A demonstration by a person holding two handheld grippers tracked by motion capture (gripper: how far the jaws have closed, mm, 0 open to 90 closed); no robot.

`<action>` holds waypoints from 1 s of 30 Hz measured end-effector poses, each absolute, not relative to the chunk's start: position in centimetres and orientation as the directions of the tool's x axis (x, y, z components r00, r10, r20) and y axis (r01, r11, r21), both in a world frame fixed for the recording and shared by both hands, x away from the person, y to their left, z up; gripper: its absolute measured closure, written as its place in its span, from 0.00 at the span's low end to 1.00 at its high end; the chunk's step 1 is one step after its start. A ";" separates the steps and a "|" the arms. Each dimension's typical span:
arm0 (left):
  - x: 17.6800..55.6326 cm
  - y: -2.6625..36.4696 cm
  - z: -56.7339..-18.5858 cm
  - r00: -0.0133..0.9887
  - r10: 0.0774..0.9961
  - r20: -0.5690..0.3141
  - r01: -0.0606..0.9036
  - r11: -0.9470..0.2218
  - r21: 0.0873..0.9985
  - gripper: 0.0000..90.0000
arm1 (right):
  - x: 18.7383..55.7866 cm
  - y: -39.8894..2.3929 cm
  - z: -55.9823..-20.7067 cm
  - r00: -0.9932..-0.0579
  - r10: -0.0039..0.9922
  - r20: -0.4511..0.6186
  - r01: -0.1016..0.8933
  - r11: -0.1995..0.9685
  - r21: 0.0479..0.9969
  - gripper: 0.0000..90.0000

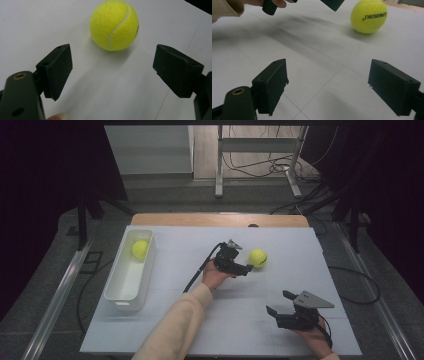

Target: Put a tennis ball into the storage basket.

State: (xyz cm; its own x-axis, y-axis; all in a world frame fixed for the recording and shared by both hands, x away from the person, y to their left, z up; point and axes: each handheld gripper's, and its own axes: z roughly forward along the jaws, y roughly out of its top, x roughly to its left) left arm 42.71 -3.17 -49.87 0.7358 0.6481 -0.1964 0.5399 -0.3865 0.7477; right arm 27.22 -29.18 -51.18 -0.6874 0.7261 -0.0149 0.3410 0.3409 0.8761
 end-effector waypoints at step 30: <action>44.1 -5.8 -50.5 0.743 0.647 -0.172 0.529 -0.410 0.743 0.17 | 27.2 -29.2 -51.2 -0.690 0.724 -0.011 0.339 0.337 0.878 0.18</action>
